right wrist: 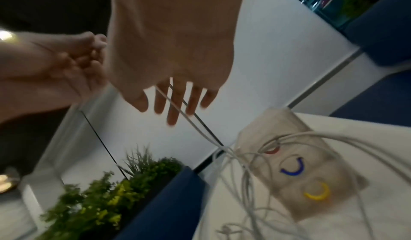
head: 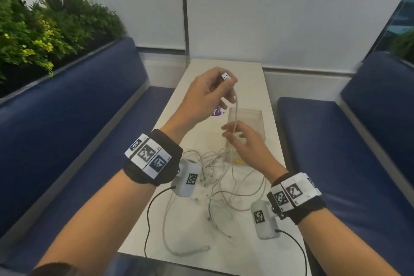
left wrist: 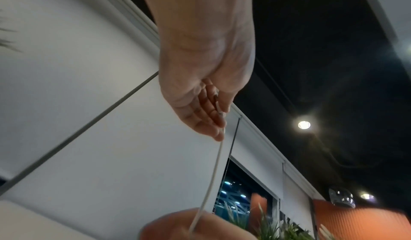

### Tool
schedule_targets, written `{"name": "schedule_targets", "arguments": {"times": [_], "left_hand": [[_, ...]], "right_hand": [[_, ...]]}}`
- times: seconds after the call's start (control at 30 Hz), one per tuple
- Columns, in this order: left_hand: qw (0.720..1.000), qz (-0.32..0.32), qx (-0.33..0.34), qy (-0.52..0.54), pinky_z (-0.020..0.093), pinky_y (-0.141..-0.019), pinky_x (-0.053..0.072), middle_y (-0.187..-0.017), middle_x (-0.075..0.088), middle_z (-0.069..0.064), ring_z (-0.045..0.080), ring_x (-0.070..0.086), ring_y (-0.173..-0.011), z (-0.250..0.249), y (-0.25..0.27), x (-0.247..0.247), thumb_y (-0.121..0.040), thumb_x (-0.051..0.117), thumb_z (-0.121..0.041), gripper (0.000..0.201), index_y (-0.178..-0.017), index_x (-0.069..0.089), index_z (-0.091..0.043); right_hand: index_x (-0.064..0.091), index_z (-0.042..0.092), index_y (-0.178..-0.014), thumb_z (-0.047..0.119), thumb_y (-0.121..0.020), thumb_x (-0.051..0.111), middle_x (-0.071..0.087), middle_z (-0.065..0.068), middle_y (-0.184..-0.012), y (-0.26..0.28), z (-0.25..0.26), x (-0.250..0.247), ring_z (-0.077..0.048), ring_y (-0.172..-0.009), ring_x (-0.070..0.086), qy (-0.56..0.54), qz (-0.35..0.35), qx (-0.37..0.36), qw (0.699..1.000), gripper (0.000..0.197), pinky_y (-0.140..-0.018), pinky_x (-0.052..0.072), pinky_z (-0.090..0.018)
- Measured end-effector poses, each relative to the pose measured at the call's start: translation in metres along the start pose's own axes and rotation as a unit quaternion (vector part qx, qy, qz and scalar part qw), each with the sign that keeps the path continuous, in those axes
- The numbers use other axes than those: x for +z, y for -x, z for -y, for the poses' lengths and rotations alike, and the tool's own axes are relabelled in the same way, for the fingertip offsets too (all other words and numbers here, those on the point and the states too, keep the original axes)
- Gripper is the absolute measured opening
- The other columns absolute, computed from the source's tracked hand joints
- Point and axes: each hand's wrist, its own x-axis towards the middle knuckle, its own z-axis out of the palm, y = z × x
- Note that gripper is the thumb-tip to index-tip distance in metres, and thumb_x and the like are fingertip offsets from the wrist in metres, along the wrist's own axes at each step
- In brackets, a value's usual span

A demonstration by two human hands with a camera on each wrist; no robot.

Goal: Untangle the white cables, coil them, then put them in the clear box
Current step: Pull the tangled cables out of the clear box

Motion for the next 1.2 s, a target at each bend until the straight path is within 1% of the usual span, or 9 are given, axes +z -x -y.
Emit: {"name": "schedule_targets", "arguments": {"times": [0.1, 0.27, 0.37, 0.47, 0.6, 0.7, 0.83, 1.03, 1.2], "left_hand": [[0.999, -0.043, 0.010, 0.032, 0.036, -0.062, 0.062, -0.083, 0.064, 0.010, 0.020, 0.071, -0.086, -0.014, -0.002, -0.005, -0.105, 0.049, -0.010, 0.010, -0.108, 0.058, -0.006], [0.980, -0.149, 0.031, 0.125, 0.036, -0.064, 0.063, -0.078, 0.056, 0.012, 0.028, 0.076, -0.088, -0.038, -0.008, -0.039, -0.107, 0.045, -0.008, 0.015, -0.116, 0.053, 0.001], [0.977, -0.165, 0.063, 0.118, 0.034, -0.069, 0.059, -0.072, 0.055, 0.008, 0.024, 0.073, -0.075, -0.037, -0.006, -0.048, -0.106, 0.045, -0.009, 0.013, -0.111, 0.055, -0.002], [0.982, -0.171, 0.067, 0.051, 0.023, -0.061, 0.045, -0.072, 0.054, 0.001, 0.013, 0.058, -0.061, -0.031, 0.001, -0.047, -0.107, 0.046, -0.014, 0.017, -0.109, 0.061, -0.006], [0.976, -0.215, 0.045, 0.006, 0.022, -0.058, 0.033, -0.068, 0.048, -0.004, 0.008, 0.040, -0.059, -0.024, 0.004, -0.056, -0.107, 0.047, -0.021, 0.021, -0.103, 0.067, -0.015], [0.961, -0.260, 0.087, 0.028, 0.027, -0.057, 0.030, -0.077, 0.052, -0.007, 0.010, 0.036, -0.058, -0.027, 0.001, -0.072, -0.106, 0.047, -0.026, 0.017, -0.099, 0.061, -0.021], [0.947, -0.291, 0.122, 0.062, 0.023, -0.053, 0.030, -0.069, 0.046, -0.002, 0.011, 0.035, -0.056, -0.035, -0.002, -0.089, -0.108, 0.042, -0.026, 0.015, -0.104, 0.052, -0.016], [0.974, -0.216, 0.067, -0.027, 0.034, -0.049, 0.034, -0.062, 0.037, 0.005, 0.012, 0.034, -0.049, -0.013, 0.014, -0.061, -0.110, 0.040, -0.023, 0.016, -0.113, 0.053, -0.015], [0.977, -0.170, 0.020, -0.127, 0.028, -0.057, 0.034, -0.073, 0.039, 0.006, 0.011, 0.034, -0.058, 0.008, 0.019, -0.048, -0.108, 0.042, -0.026, 0.020, -0.111, 0.056, -0.012]], "right_hand": [[0.065, 0.011, -0.085, 0.022, -0.105, 0.043, 0.069, 0.002, -0.078, -0.006, 0.000, 0.002, -0.009, -0.077, 0.064, -0.128, 0.034, 0.037, 0.990, 0.032, -0.076, 0.050, -0.029], [0.064, 0.013, -0.083, 0.021, -0.100, 0.055, 0.069, -0.003, -0.081, 0.001, -0.036, 0.007, 0.002, -0.068, 0.060, -0.126, 0.041, 0.101, 0.986, 0.021, -0.069, 0.046, -0.015], [0.066, 0.022, -0.078, 0.021, -0.097, 0.060, 0.068, 0.001, -0.077, -0.010, -0.040, 0.007, -0.001, -0.068, 0.059, -0.095, 0.031, 0.104, 0.989, 0.019, -0.069, 0.049, -0.028], [0.072, 0.011, -0.092, 0.021, -0.099, 0.057, 0.073, -0.005, -0.089, -0.029, -0.020, -0.001, -0.012, -0.083, 0.068, -0.124, -0.026, 0.086, 0.988, 0.019, -0.080, 0.056, -0.032], [0.063, 0.001, -0.100, 0.025, -0.101, 0.052, 0.060, -0.009, -0.072, -0.045, 0.001, -0.012, -0.017, -0.069, 0.062, -0.247, -0.081, 0.088, 0.962, 0.026, -0.072, 0.056, -0.028], [0.053, 0.020, -0.082, 0.035, -0.098, 0.056, 0.050, 0.004, -0.068, -0.044, -0.015, -0.005, -0.015, -0.065, 0.049, -0.057, 0.013, 0.091, 0.994, 0.023, -0.060, 0.042, -0.025], [0.053, 0.029, -0.064, 0.063, -0.088, 0.039, 0.060, 0.005, -0.067, -0.039, -0.044, -0.003, -0.028, -0.077, 0.057, 0.207, 0.089, 0.079, 0.971, 0.044, -0.077, 0.046, -0.041], [0.071, 0.016, -0.068, 0.041, -0.100, 0.049, 0.062, -0.014, -0.056, -0.049, -0.003, -0.020, -0.018, -0.053, 0.061, 0.083, -0.041, 0.035, 0.995, 0.047, -0.058, 0.040, -0.016], [0.073, 0.012, -0.074, 0.032, -0.102, 0.050, 0.071, -0.005, -0.062, -0.058, 0.012, -0.030, 0.000, -0.042, 0.056, 0.094, 0.076, 0.070, 0.990, 0.041, -0.062, 0.048, -0.023]]}}
